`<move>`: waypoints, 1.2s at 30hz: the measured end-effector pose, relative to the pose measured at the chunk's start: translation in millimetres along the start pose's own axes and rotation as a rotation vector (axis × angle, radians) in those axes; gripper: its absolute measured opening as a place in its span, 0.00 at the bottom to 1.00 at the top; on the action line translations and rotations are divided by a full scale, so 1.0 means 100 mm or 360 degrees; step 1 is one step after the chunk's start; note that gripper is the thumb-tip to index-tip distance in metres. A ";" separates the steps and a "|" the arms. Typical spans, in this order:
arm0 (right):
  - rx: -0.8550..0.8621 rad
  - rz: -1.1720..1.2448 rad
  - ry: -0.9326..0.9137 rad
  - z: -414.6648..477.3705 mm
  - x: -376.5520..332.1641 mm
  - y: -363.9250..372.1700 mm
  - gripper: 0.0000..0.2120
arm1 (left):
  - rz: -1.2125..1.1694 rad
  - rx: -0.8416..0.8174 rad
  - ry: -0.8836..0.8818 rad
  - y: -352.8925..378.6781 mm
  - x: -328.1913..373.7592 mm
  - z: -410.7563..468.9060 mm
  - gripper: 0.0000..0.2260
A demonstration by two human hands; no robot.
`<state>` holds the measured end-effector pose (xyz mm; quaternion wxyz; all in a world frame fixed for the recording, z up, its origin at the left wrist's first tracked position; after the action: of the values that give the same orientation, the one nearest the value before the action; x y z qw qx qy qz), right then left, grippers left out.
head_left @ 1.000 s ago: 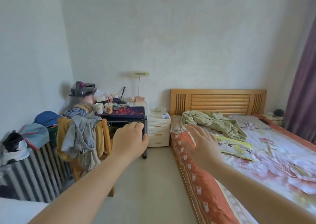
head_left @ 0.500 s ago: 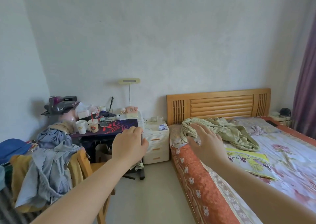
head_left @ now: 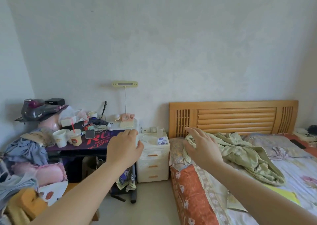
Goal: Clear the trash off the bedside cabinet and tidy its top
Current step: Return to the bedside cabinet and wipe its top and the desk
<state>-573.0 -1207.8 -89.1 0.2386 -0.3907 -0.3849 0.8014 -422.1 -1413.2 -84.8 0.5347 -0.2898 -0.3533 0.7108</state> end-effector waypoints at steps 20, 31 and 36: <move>-0.0077 -0.0035 -0.0058 3.05 0.15 1.95 0.22 | 0.0052 -0.0196 -0.0150 2.20 -1.66 2.26 0.17; -0.0178 -0.0046 0.0009 4.40 0.45 2.98 0.21 | -0.0043 -0.0317 0.0011 3.53 -2.12 3.49 0.16; -0.0247 -0.0123 -0.0057 5.14 0.73 3.41 0.20 | -0.0053 -0.0303 -0.0030 4.15 -2.33 4.12 0.16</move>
<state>-1059.5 -1580.2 -190.7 0.2315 -0.3785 -0.4648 0.7662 -917.8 -1791.4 -174.1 0.5132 -0.3266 -0.4291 0.6677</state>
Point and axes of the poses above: each hand's wrist, its own z-axis towards the middle knuckle, its own y-axis out of the palm, x = y × z, the point moved 1 cm from there along z, towards the middle knuckle, and after that the axes turned 14 degrees about y, right-handed, at the moved point
